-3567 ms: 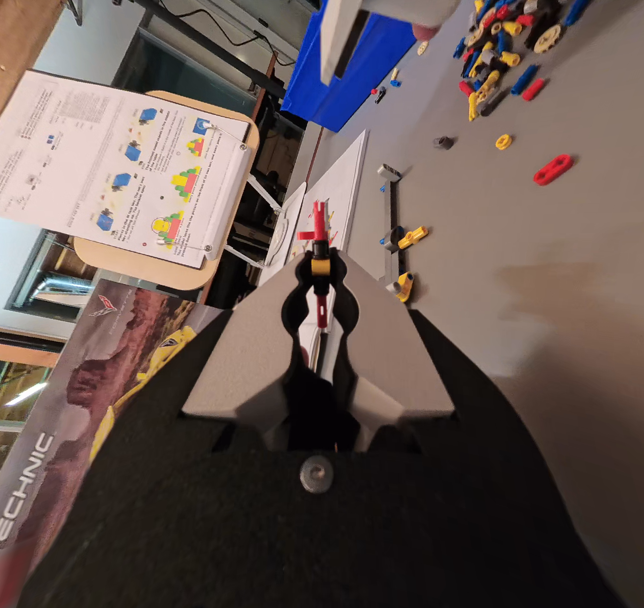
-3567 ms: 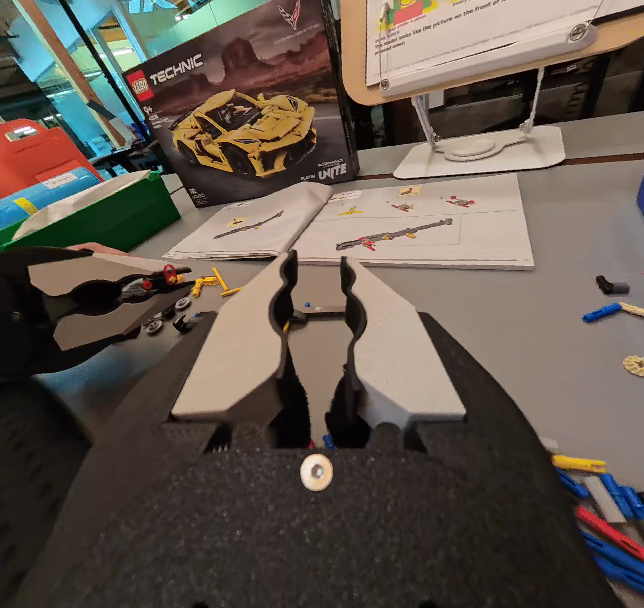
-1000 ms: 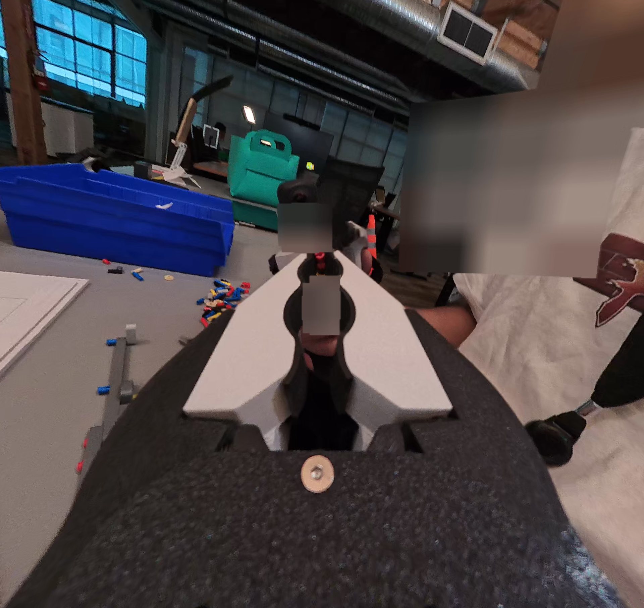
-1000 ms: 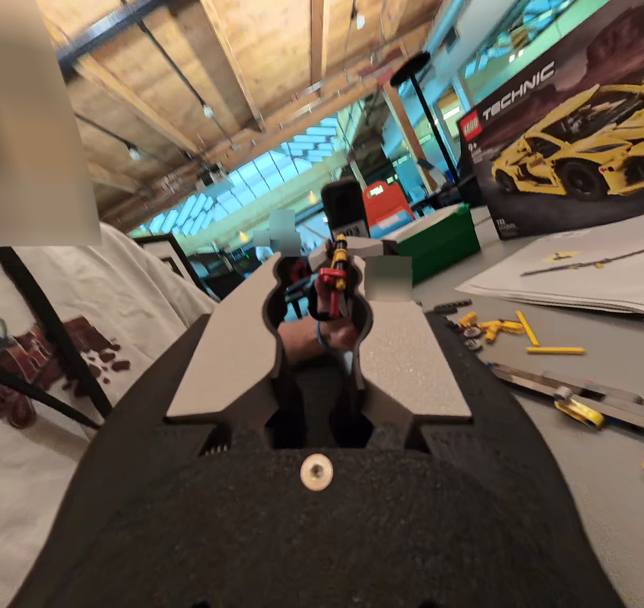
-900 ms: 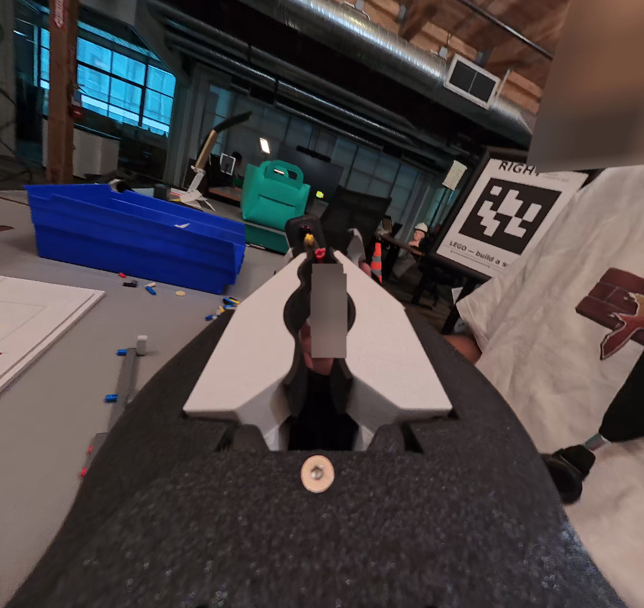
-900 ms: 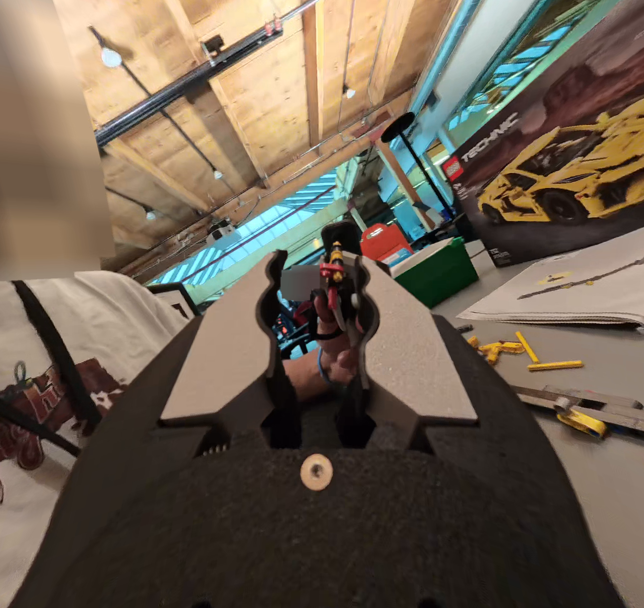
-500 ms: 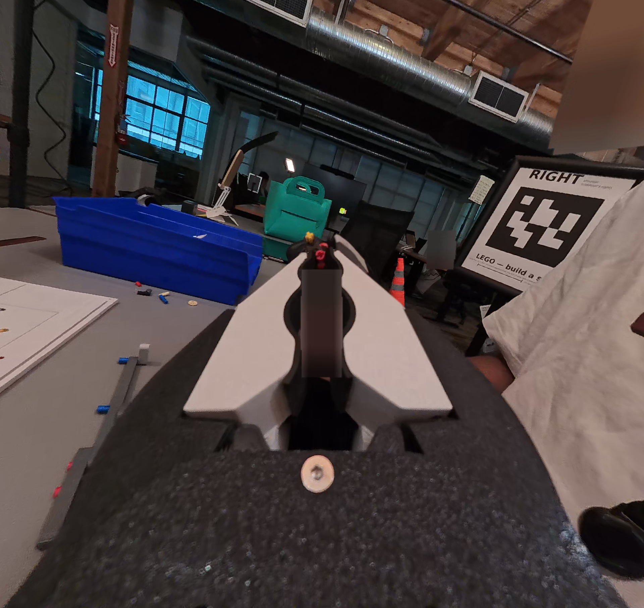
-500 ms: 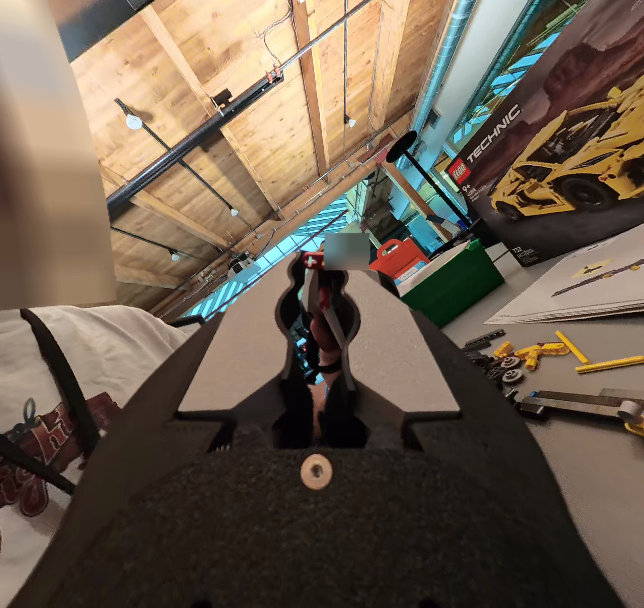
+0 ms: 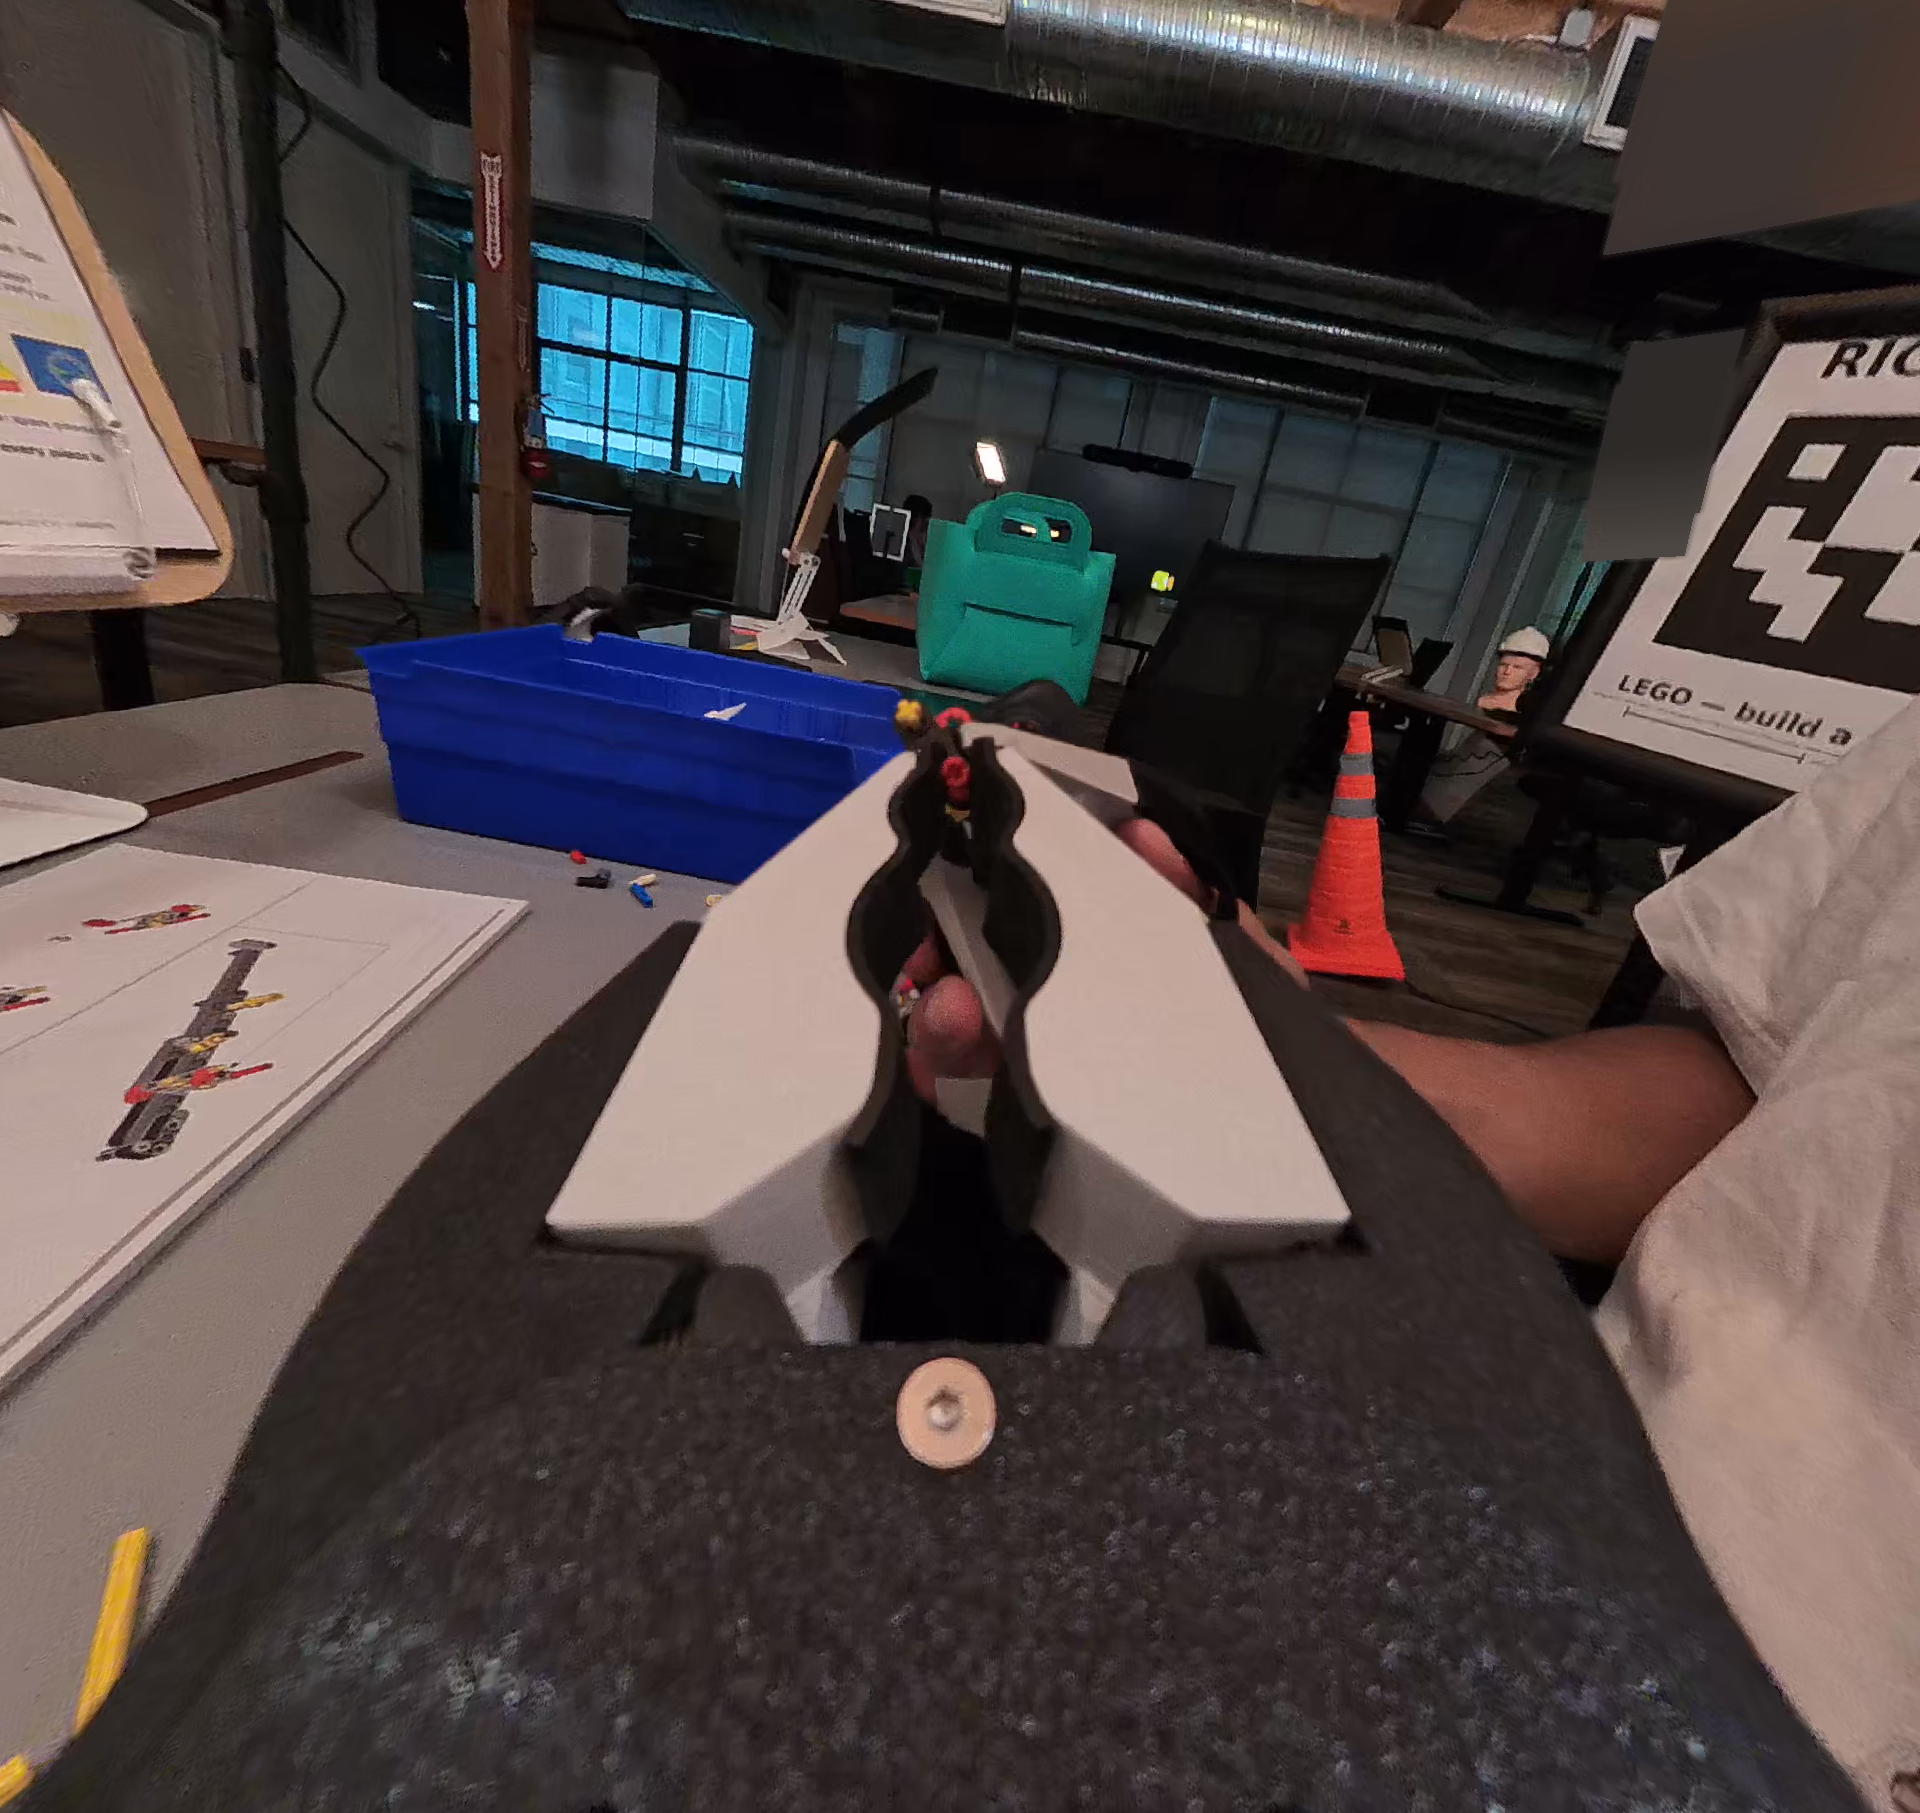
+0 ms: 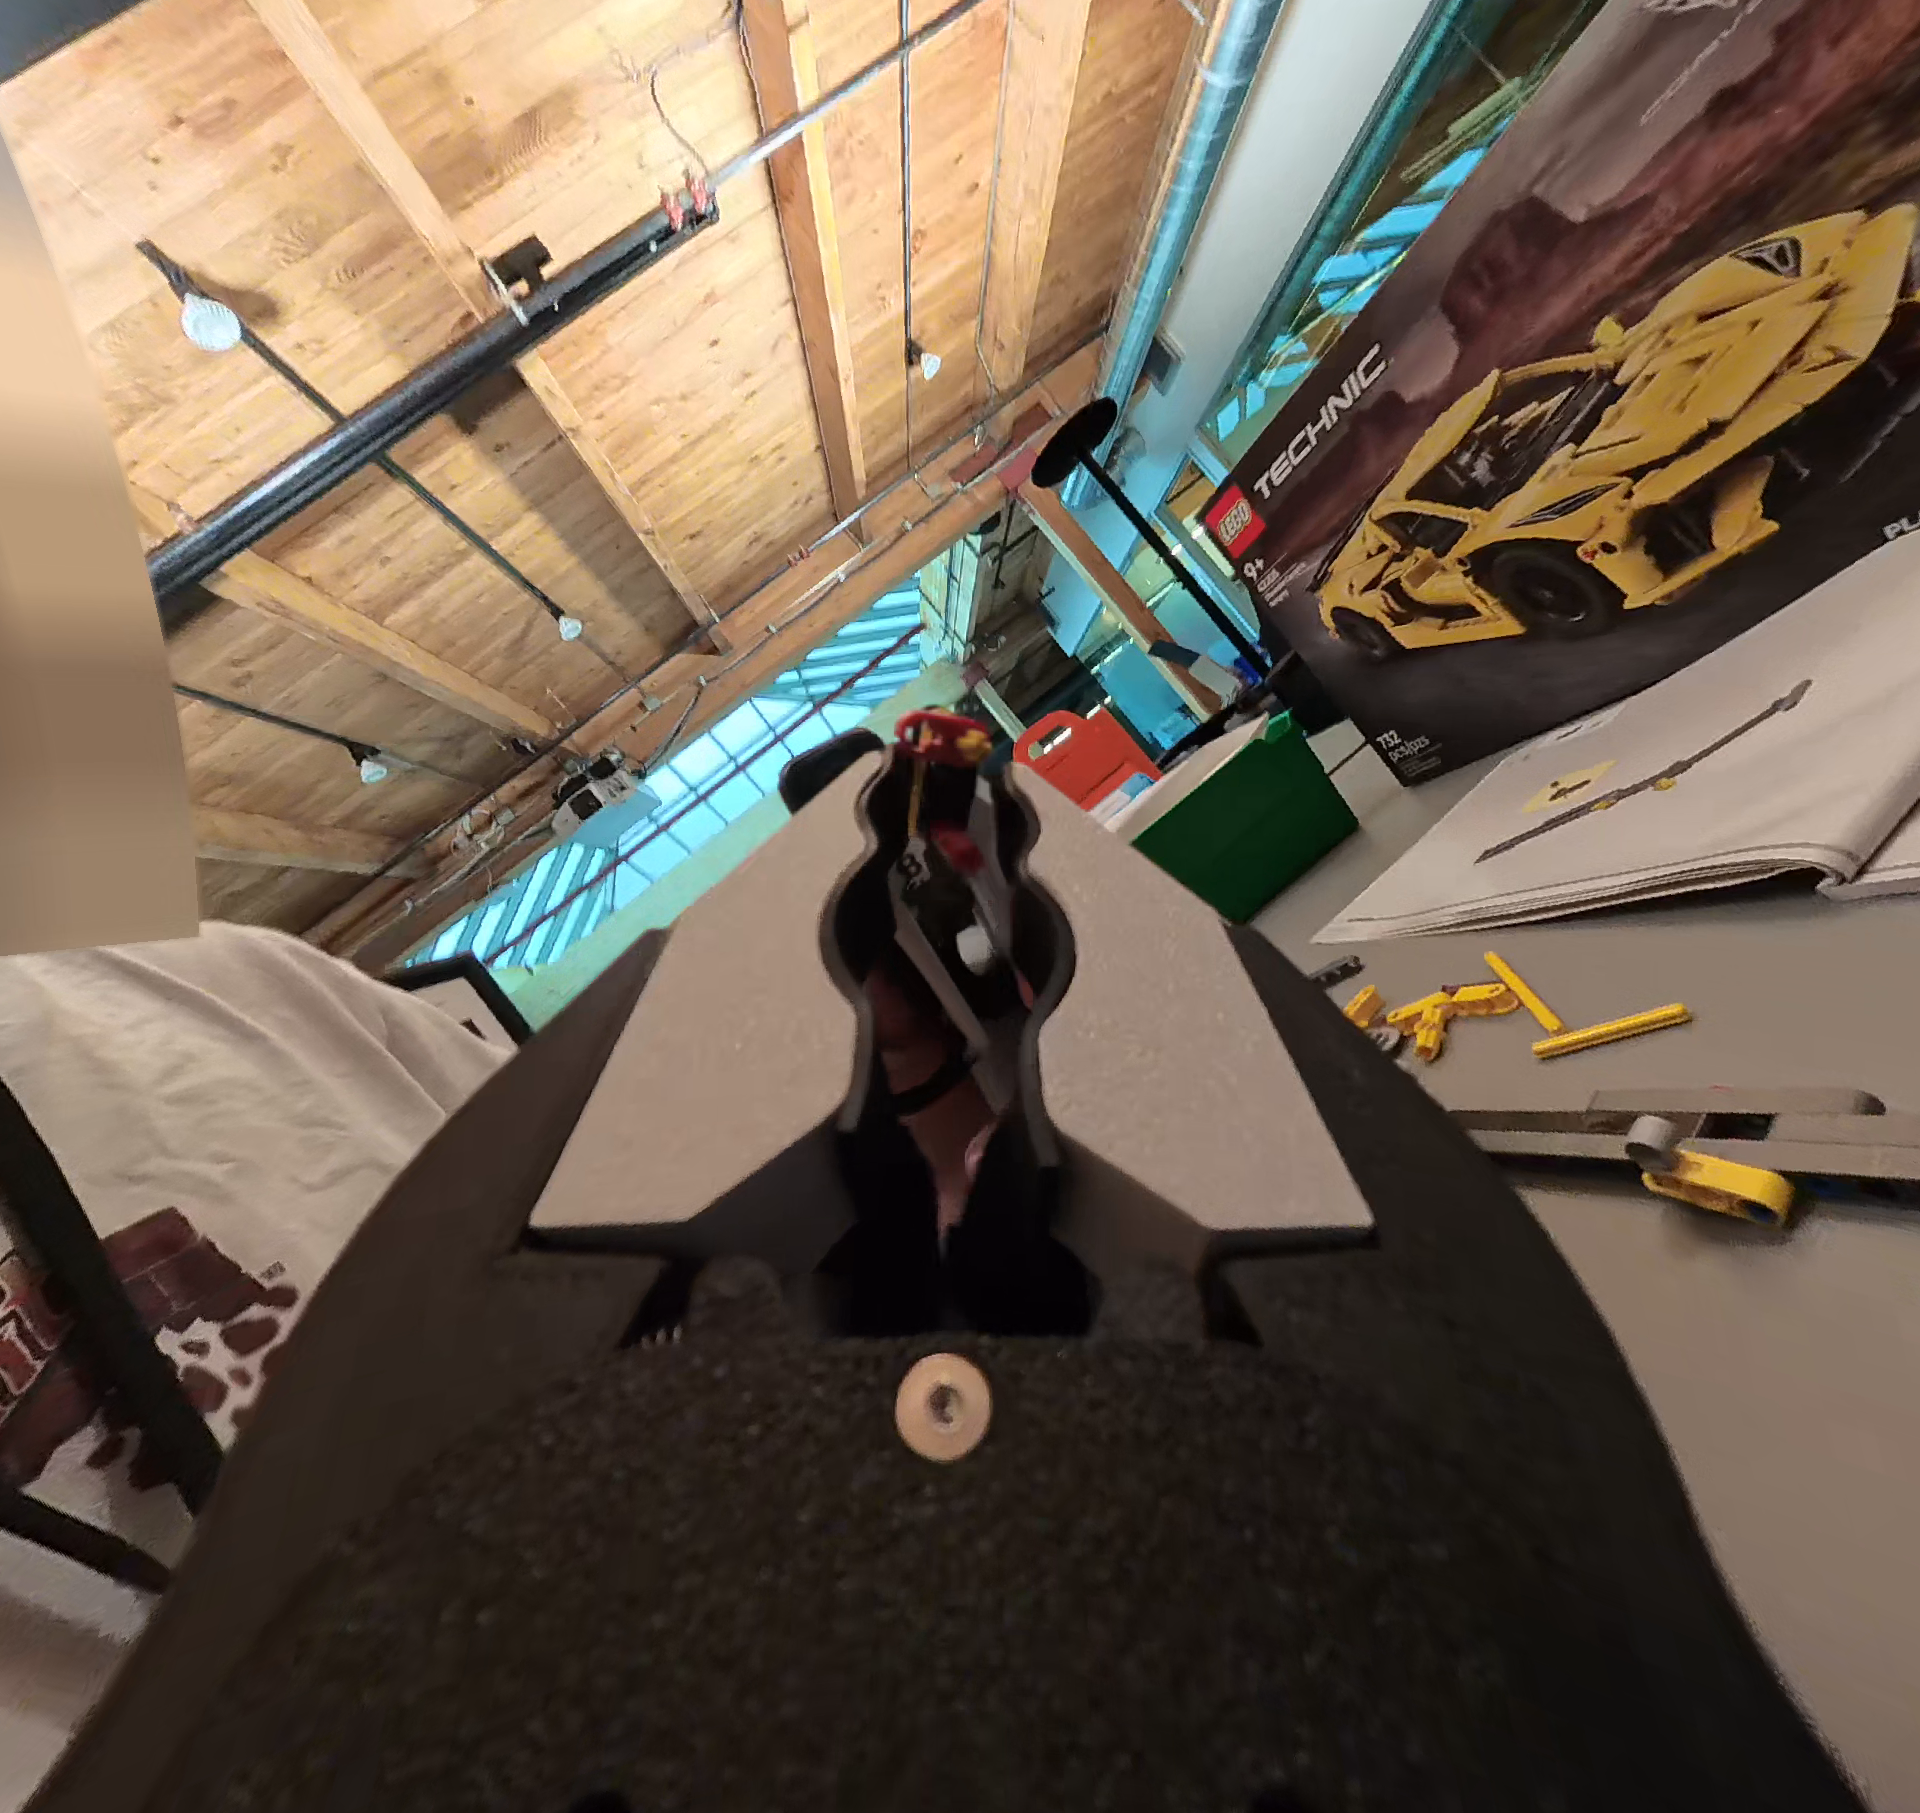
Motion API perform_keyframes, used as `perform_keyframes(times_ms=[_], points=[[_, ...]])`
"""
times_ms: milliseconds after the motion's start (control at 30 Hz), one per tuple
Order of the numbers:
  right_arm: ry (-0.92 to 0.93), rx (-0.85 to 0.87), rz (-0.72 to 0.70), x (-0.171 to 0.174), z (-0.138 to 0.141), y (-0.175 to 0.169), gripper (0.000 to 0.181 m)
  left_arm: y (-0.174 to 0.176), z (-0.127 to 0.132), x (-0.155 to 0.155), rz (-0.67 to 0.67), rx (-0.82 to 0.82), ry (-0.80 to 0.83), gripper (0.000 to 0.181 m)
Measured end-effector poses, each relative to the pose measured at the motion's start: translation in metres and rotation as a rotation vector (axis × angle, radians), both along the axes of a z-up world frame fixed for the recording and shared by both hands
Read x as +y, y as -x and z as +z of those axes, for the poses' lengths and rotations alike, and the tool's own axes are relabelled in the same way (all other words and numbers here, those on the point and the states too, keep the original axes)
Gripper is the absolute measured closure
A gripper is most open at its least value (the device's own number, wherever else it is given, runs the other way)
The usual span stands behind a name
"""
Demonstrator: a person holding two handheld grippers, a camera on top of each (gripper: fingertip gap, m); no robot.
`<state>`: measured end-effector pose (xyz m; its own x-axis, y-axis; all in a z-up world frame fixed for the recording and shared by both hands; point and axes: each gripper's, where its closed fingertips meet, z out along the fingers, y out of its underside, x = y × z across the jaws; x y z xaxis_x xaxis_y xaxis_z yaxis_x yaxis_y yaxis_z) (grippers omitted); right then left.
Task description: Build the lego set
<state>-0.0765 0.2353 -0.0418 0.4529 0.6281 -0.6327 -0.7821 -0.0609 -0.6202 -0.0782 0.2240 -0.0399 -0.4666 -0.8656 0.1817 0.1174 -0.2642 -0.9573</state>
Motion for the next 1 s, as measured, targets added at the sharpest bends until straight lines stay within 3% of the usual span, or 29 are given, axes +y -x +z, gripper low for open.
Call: perform_keyframes(times_ms=[400,600,1000], points=[[-0.052,0.169,0.02,0.0,0.006,-0.006,0.174,-0.008,-0.003,0.001,0.065,-0.021,-0.015,0.178],[-0.02,0.247,0.167,0.0,0.003,0.004,0.171,-0.009,-0.009,-0.006,0.071,-0.014,-0.083,0.179],[-0.048,0.332,0.11,0.0,0.004,-0.007,0.174,-0.011,-0.007,-0.004,0.114,-0.023,-0.088,0.178]])
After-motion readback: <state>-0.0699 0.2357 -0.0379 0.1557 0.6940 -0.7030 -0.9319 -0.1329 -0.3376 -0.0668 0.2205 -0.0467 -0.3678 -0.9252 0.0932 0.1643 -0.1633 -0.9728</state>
